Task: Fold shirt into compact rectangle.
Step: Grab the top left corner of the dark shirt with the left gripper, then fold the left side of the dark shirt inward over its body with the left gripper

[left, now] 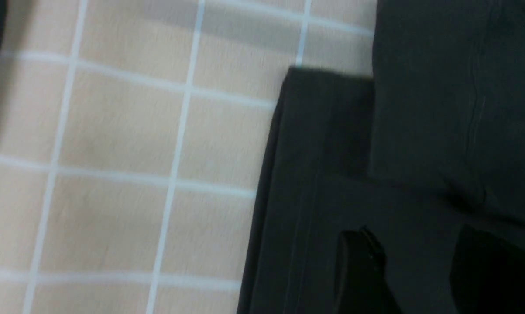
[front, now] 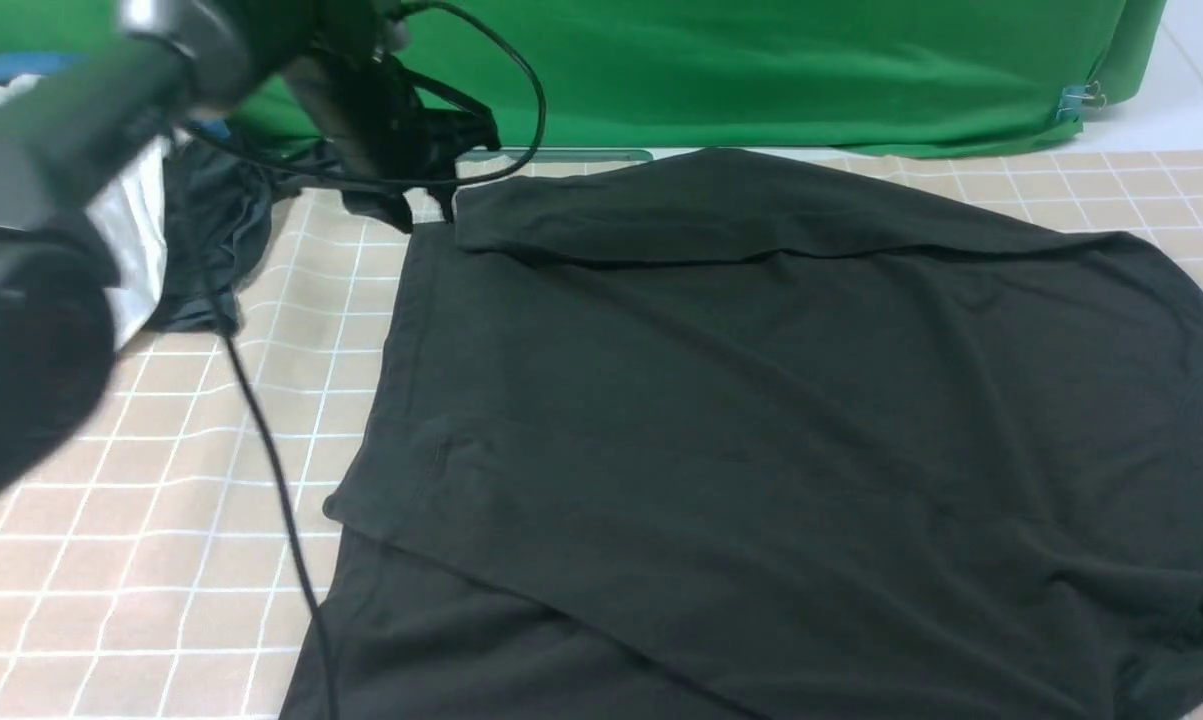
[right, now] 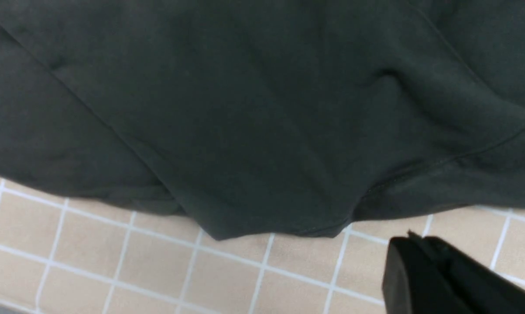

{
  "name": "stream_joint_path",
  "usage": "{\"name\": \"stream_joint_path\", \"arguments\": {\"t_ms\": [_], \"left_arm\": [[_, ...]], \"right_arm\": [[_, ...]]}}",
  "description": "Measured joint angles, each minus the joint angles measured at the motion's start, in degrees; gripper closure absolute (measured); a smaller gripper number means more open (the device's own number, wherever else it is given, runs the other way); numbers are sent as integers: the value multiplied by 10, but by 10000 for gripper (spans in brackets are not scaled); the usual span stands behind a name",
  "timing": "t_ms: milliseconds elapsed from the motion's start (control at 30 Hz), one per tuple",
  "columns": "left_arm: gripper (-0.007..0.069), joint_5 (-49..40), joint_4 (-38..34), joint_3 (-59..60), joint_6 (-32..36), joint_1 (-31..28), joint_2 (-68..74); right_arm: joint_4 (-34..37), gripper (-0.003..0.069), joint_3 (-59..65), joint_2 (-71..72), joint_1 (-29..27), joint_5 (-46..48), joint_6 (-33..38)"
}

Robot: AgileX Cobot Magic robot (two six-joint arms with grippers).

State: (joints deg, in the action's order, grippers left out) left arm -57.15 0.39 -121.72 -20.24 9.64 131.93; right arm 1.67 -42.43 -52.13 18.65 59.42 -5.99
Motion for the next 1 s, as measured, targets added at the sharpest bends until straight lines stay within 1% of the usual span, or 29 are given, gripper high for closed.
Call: {"name": "stream_joint_path", "arguments": {"t_ms": [33,100,133,200,367,467,533,567,600,667,700,733,800,1000], "left_arm": [[255,11,-1,-27,5,0,26],[202,26,-4,-56,12,0,59],[179,35,-4,-68,14,0,74],[158,47,-4,-78,14,0,91],[159,65,-8,-83,18,0,115],[168,68,-21,-84,33,0,116],[251,70,-47,-84,73,0,118],[278,71,-56,-84,82,0,118],[353,71,-68,-84,103,0,119],[468,71,-77,-84,123,1,121],[480,71,-77,-84,127,1,121],[562,72,-76,-84,136,3,121],[589,71,-72,-84,133,5,120],[594,32,-68,-84,117,7,77]], "right_arm": [[0,623,0,0,0,-2,0],[1,623,0,0,0,-1,0],[1,623,0,0,0,-1,0],[1,623,0,0,0,1,0],[1,623,0,0,0,6,-3],[1,623,0,0,0,7,-3],[1,623,0,0,0,7,-4],[1,623,0,0,0,7,-5],[1,623,0,0,0,9,-5],[1,623,0,0,0,10,-7],[1,623,0,0,0,11,-7],[1,623,0,0,0,11,-9],[1,623,0,0,0,11,-9],[1,623,0,0,0,13,-10]]}}
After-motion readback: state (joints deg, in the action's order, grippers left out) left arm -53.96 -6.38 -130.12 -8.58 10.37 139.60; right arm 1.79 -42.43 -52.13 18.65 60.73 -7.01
